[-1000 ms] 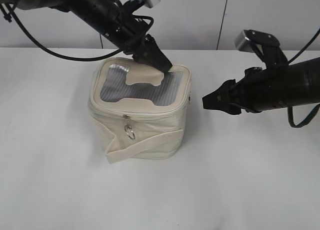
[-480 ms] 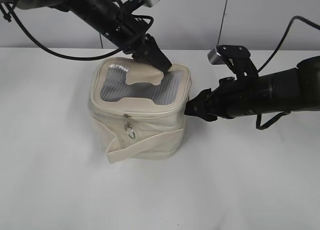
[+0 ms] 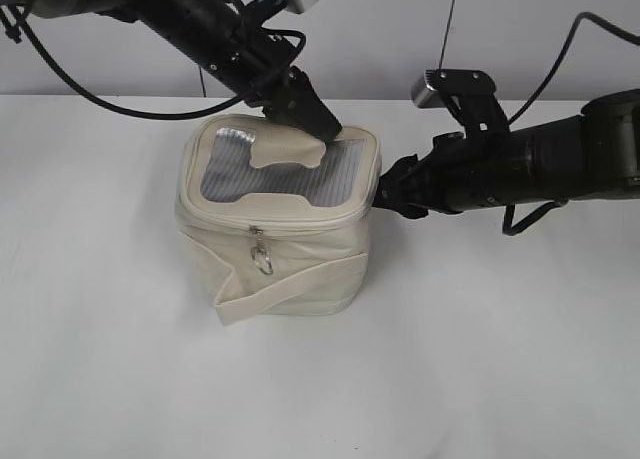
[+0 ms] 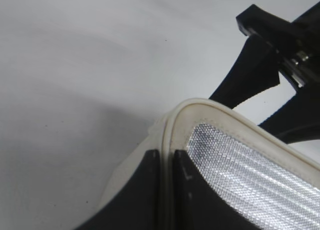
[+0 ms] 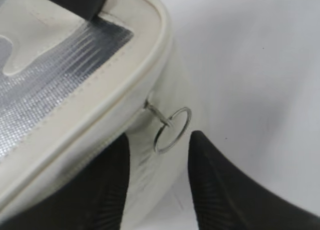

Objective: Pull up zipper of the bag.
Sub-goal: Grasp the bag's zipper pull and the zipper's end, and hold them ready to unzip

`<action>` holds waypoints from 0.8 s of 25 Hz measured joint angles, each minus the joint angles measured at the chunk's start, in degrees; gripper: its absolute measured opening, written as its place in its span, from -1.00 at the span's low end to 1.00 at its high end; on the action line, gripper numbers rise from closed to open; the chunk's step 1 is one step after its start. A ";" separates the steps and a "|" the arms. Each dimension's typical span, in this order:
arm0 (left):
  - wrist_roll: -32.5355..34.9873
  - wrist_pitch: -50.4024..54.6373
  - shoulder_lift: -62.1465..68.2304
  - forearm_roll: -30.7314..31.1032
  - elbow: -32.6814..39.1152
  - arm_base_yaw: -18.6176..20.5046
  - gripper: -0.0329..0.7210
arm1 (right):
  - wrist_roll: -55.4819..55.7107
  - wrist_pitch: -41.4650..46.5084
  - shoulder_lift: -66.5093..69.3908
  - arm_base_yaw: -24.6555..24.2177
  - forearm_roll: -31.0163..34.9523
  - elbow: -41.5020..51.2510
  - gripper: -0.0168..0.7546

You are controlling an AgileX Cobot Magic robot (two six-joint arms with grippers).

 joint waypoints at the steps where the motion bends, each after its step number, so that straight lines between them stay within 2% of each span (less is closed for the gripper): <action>1: 0.00 0.00 0.00 0.00 0.00 0.06 -0.80 | 0.06 0.00 0.46 0.00 0.00 -0.43 -0.13; 3: 0.00 -0.11 0.00 0.02 0.00 0.06 -0.80 | 0.17 -0.11 1.68 0.00 0.07 -1.20 -0.26; 6: -0.06 -0.11 0.00 -0.04 0.00 0.06 -0.81 | 0.70 -0.06 2.89 0.00 0.21 -2.42 -0.76; 8: -0.12 -0.17 0.00 -0.04 0.00 0.06 -0.81 | 1.71 -0.91 2.90 0.06 0.21 -2.63 -0.91; 13: -0.24 -0.27 0.00 -0.04 0.00 0.00 -0.81 | 6.08 -3.13 0.07 0.11 -0.77 -0.27 -0.93; 20: -2.07 -0.94 0.00 0.01 0.00 0.00 -0.81 | 7.41 -3.08 -9.30 0.17 -1.21 8.19 -0.93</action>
